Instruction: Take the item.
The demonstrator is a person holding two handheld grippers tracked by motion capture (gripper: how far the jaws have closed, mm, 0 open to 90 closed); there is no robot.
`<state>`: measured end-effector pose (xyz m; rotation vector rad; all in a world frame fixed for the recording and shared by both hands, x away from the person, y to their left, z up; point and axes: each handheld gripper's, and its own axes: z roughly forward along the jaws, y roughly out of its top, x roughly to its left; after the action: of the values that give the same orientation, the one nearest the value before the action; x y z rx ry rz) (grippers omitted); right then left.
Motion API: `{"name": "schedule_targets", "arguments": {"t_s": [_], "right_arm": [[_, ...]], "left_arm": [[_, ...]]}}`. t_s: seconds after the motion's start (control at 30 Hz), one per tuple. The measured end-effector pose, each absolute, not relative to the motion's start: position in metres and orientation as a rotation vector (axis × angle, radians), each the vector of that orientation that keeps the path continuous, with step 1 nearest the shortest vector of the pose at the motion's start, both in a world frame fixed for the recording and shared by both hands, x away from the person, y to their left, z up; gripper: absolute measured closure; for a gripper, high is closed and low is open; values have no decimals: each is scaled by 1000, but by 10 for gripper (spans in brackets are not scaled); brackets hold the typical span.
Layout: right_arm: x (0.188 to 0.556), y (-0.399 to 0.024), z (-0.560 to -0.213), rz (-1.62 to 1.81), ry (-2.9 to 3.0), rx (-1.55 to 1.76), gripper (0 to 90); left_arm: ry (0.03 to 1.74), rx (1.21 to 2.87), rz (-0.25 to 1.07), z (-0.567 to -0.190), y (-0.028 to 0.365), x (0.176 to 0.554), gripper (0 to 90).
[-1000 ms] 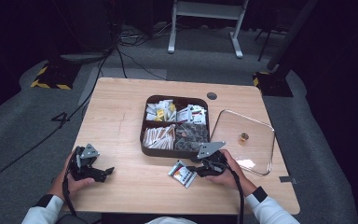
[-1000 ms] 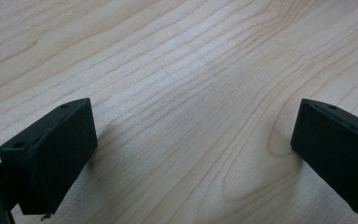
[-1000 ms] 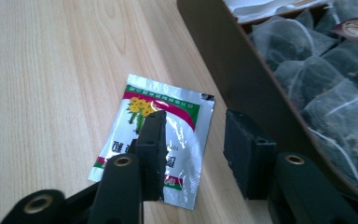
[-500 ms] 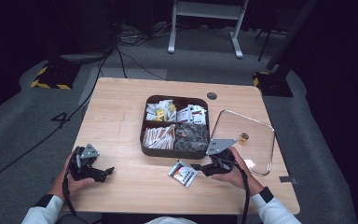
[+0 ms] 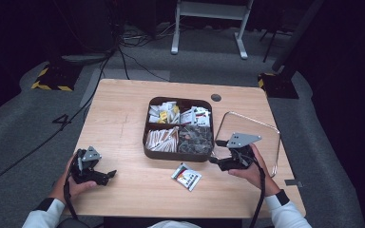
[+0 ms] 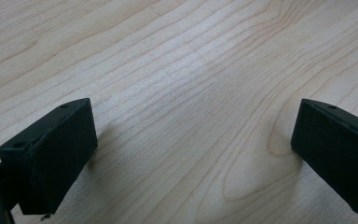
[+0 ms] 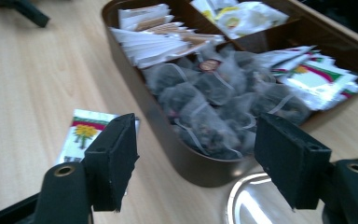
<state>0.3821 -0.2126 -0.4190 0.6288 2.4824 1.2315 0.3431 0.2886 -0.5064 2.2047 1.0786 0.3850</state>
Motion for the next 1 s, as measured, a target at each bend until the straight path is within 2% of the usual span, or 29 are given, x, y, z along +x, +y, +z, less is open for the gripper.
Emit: {"name": "schedule_targets", "arguments": {"t_s": [0.27,0.6,1.0], "right_arm": [[395,-243,-418,1209,2388,765,308],[404,-259,-421,1154,2351,834,311],[429,-292,-438,1018,2282,988,324]], "left_arm": [[1079,2204,385,-506,289,343,5],[1079,2204,385,-506,289,343,5],[1078,2204,386,-506,289,343,4]]}}
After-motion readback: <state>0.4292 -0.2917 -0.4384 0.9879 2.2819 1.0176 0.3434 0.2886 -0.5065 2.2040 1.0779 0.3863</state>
